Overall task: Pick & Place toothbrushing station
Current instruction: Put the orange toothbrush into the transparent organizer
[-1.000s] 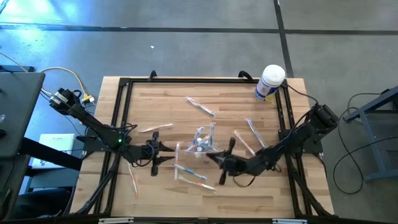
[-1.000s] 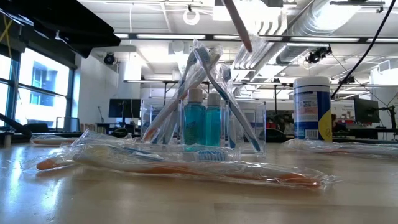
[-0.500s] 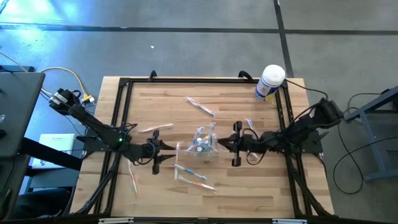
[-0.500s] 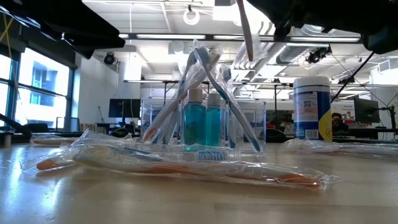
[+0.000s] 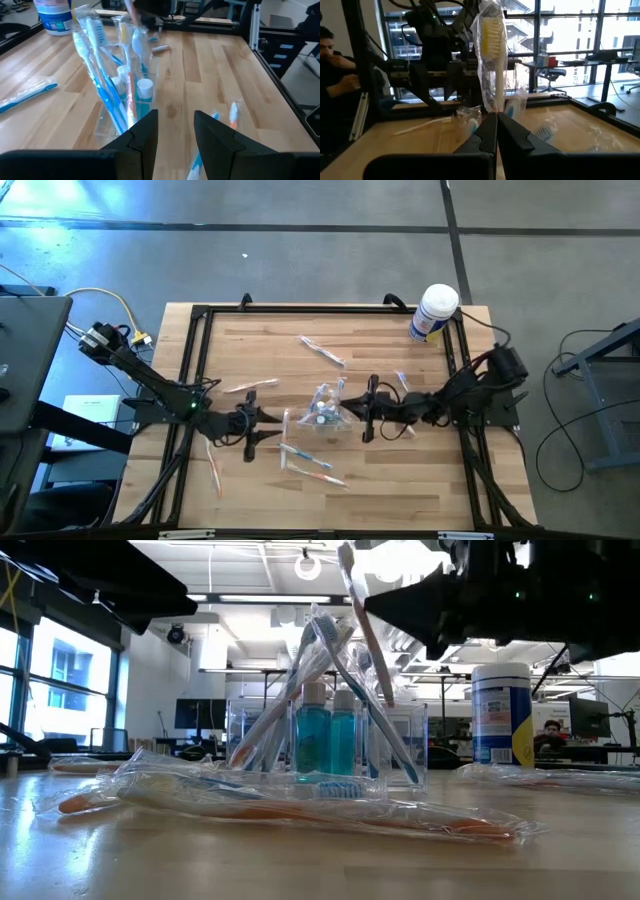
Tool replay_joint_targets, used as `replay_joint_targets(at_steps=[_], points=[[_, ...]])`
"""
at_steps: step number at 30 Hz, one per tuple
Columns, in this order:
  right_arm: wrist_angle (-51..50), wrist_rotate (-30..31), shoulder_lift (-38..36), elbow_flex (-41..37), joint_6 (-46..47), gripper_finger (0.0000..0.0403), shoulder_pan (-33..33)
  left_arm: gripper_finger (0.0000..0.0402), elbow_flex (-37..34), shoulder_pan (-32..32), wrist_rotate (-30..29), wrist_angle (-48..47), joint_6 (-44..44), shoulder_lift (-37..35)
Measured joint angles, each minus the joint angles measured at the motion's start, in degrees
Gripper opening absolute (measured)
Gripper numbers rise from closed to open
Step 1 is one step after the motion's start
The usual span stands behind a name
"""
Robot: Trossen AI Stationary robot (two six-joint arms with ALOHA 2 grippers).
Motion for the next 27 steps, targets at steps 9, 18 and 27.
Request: replay_joint_targets(at_steps=[9, 18, 27], points=[[-3.73, 8.98, 0.89, 0.00, 1.40, 0.0003, 2.66, 0.0123, -0.01, -0.59, -0.04, -0.14, 0.02, 0.00], [-13.48, 13.19, 0.89, -0.02, 1.93, 0.0003, 5.39, 0.0123, 0.00, -0.59, -0.17, -0.15, 0.02, 0.00], [-13.90, 17.00, 0.52, 0.00, 1.60, 0.0033, 6.88, 0.0123, 0.00, -0.59, -0.22, -0.15, 0.04, 0.00]])
